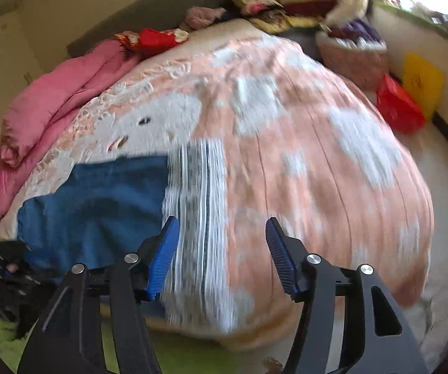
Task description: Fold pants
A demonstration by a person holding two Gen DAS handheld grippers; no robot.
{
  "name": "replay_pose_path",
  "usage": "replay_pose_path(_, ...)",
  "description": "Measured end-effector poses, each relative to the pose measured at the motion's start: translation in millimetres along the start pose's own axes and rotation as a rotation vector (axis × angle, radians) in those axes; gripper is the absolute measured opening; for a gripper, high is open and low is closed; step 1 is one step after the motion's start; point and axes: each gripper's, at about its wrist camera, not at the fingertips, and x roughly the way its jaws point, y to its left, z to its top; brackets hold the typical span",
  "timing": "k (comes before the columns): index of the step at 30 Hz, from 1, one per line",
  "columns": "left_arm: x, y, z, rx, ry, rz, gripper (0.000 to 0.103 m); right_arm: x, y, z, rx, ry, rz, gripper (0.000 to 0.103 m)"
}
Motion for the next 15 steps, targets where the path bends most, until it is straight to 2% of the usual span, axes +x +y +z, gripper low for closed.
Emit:
replay_pose_path(2,2,26,16,-0.059,-0.010,0.047,0.037,24,-1,20,-0.031,0.010,0.012,0.057)
replay_pose_path(4,12,62,36,-0.166,-0.011,0.090,0.037,43,-5,34,-0.042,0.037,0.035,0.057)
replay_pose_path(7,28,100,58,-0.271,-0.020,0.135,0.040,74,-13,50,-0.025,0.081,0.067,0.057)
replay_pose_path(11,51,121,76,-0.298,-0.004,0.120,0.051,99,-19,59,-0.006,0.115,0.135,0.057)
replay_pose_path(14,68,127,78,-0.312,0.025,0.091,0.052,109,-14,60,-0.031,0.134,0.163,0.055)
replay_pose_path(15,74,127,78,-0.329,0.028,0.087,0.052,111,-11,59,-0.040,0.139,0.175,0.051)
